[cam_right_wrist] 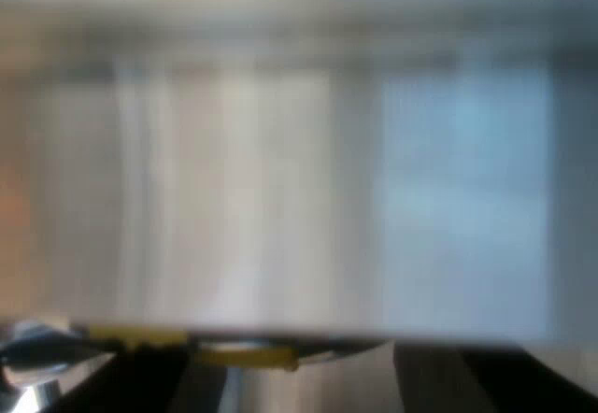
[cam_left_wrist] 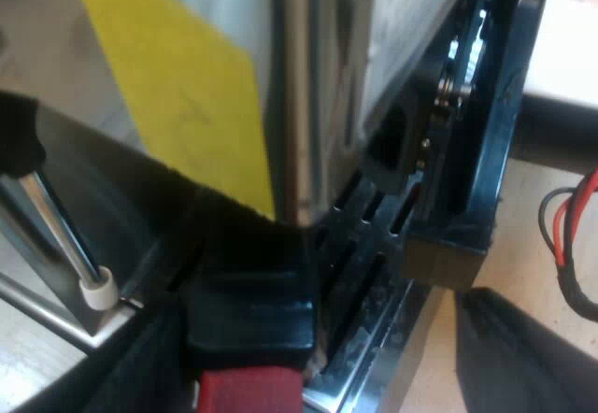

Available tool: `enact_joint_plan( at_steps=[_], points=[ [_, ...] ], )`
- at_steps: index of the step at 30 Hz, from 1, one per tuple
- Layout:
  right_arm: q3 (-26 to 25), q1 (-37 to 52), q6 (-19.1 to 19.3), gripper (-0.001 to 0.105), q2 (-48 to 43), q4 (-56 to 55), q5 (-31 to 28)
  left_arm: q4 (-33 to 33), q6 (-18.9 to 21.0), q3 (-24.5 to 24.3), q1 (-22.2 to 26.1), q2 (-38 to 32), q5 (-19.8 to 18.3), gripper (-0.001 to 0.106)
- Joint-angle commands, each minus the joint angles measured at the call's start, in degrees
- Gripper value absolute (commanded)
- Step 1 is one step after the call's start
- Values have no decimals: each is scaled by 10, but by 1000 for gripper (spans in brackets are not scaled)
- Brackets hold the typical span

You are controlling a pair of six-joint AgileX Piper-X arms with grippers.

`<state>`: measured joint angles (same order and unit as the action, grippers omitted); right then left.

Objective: Put the handle in the coffee machine

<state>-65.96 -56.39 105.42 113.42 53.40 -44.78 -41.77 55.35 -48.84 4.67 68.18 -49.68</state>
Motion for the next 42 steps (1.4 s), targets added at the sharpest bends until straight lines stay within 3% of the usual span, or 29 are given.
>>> enact_joint_plan(
  at_steps=[1, 8, 18, 25, 35, 40, 42],
  points=[
    [-15, 2, 3, 45, -6, 21, -4, -5, -4, -4, -1, -10, -13, 62],
    [-21, 2, 3, 45, -6, 19, -4, -13, -4, -14, 5, -39, -7, 62],
    [-21, 2, 3, 45, -6, 20, -4, -47, -2, -25, 79, -64, -41, 62],
    [-21, 2, 3, 45, -6, 20, -4, -47, -2, -58, 85, -64, -41, 62],
    [-21, 2, 3, 45, -6, 20, -4, -39, -2, -63, 85, -64, -41, 62],
    [-21, 2, 3, 45, -6, 20, -4, -5, 35, -63, 85, -64, -8, 56],
    [-21, 2, 3, 45, -6, 20, -4, 39, 64, -65, 85, -61, 12, 47]
  ],
)
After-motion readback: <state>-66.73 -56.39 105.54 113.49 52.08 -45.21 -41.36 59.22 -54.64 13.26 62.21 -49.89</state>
